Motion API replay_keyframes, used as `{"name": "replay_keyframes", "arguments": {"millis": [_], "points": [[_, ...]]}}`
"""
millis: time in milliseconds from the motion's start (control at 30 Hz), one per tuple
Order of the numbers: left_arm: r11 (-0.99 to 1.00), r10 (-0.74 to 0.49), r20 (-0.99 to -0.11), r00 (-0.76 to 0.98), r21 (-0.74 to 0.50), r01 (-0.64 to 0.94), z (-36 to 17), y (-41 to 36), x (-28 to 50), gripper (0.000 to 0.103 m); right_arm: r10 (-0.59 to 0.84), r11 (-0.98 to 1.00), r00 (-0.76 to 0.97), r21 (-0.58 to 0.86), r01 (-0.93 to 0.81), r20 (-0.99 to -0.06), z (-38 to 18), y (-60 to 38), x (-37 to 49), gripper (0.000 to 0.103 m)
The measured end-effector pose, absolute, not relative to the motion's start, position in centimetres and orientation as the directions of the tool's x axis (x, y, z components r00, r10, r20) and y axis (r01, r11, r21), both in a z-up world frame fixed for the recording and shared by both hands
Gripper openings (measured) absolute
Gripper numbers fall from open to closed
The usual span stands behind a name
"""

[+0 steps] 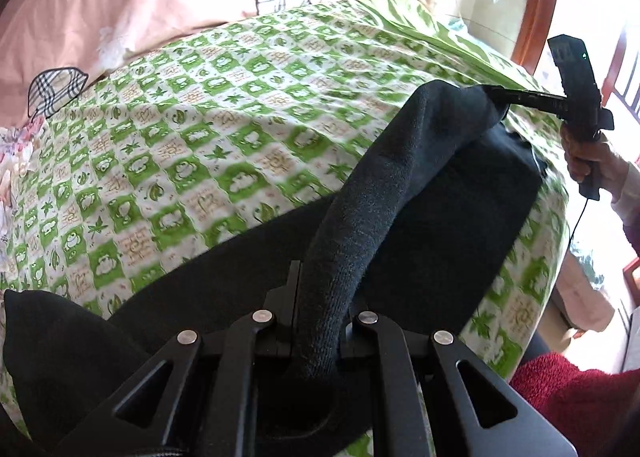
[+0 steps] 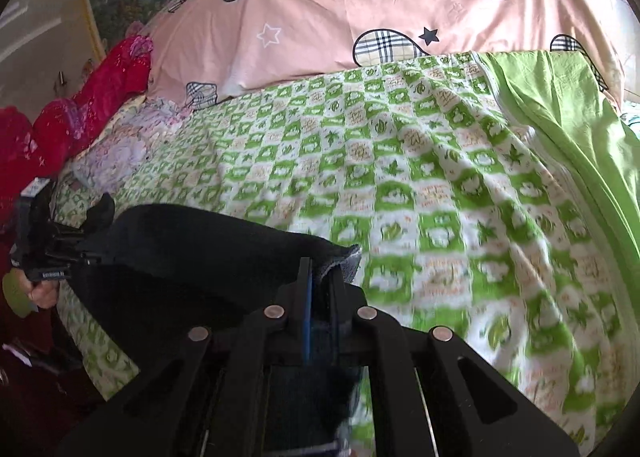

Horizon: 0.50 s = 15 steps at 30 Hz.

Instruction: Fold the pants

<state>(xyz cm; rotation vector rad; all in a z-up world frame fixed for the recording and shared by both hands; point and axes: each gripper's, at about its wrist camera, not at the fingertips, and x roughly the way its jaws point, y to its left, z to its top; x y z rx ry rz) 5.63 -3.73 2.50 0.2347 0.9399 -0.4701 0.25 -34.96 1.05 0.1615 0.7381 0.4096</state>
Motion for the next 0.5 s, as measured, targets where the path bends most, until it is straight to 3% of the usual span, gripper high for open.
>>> {"name": "replay_keyframes", "arguments": {"millis": [333,500], "points": [[0.853,-0.275,-0.814,0.512,0.039,0.520,1.2,-4.0,2.6,0.010,0.360,0.933,0.699,0.219,-0.287,-0.618,0.1,-35.1,-4.2,0.007],[0.851,-0.250,-0.823,0.510,0.064,0.521,0.7,-4.4,1.4,0.022,0.299,0.954,0.659,0.214,-0.209,-0.690,-1.2,-35.7,-5.0,0.014]]}}
